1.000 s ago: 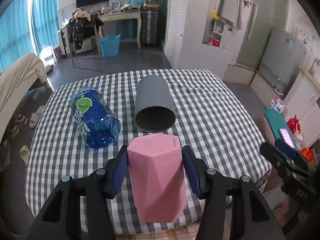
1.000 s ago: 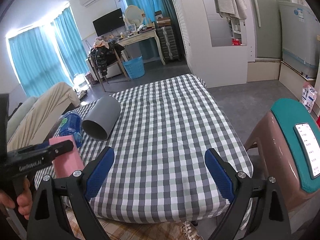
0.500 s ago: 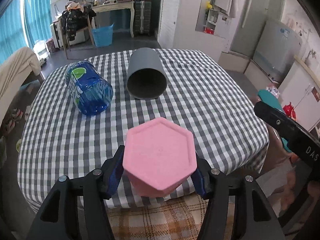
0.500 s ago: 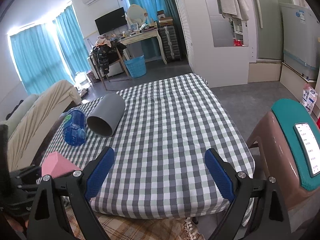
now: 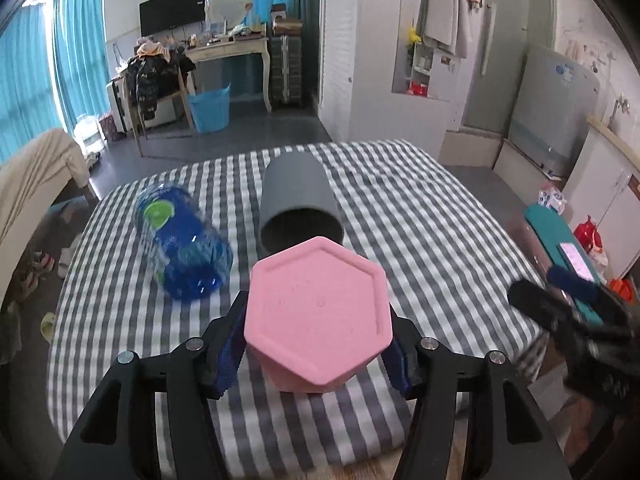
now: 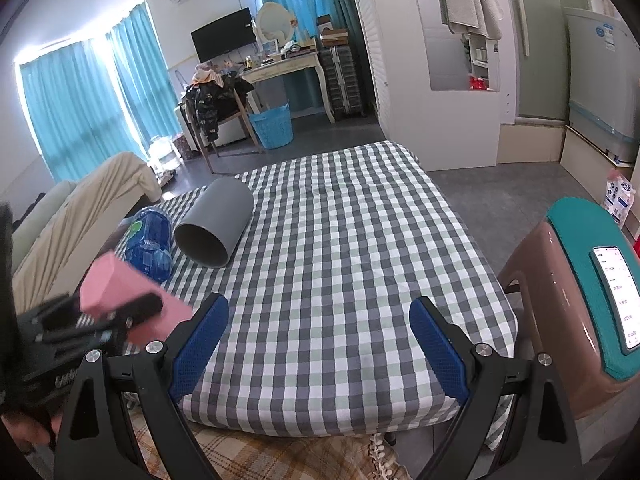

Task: Flip cup upside down

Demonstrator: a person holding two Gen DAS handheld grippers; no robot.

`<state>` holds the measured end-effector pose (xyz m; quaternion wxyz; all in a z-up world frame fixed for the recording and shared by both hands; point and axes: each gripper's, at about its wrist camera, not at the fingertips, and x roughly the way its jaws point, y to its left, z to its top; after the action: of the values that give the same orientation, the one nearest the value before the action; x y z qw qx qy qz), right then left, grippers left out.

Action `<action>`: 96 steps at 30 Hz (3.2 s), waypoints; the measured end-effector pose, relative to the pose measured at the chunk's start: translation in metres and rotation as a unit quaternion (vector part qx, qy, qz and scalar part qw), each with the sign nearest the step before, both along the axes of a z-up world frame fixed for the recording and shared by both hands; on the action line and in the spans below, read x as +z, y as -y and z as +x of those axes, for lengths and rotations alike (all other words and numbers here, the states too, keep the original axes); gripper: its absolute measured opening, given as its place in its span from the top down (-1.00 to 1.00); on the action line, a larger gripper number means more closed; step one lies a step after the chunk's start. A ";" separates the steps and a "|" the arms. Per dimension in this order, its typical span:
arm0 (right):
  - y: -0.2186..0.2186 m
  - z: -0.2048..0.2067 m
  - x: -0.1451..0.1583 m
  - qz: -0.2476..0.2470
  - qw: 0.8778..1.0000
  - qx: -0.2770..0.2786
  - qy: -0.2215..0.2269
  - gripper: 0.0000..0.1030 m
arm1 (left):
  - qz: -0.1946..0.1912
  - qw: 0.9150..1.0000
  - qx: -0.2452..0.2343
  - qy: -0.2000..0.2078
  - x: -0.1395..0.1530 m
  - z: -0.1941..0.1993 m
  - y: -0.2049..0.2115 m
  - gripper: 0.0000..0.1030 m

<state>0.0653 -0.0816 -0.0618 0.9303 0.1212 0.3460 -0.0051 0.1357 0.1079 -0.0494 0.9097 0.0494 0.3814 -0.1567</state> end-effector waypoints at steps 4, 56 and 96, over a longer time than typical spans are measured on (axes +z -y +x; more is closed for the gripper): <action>-0.005 0.004 0.001 -0.006 1.000 0.003 0.000 -0.79 | 0.001 1.000 0.011 -0.006 -0.011 0.014 0.002 -0.17; -0.091 -0.109 0.087 -0.088 0.982 0.055 0.155 -0.79 | -0.084 0.968 0.094 0.215 0.083 -0.161 -0.099 -0.58; -0.098 -0.091 0.036 -0.090 0.987 0.049 0.125 -1.00 | -0.050 0.964 0.164 0.204 0.039 -0.152 -0.110 -0.95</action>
<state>-0.0254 0.0162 -0.0262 0.9726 0.0190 0.2305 0.0249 -0.0161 0.2180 -0.0107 0.9828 -0.0285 0.1821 -0.0106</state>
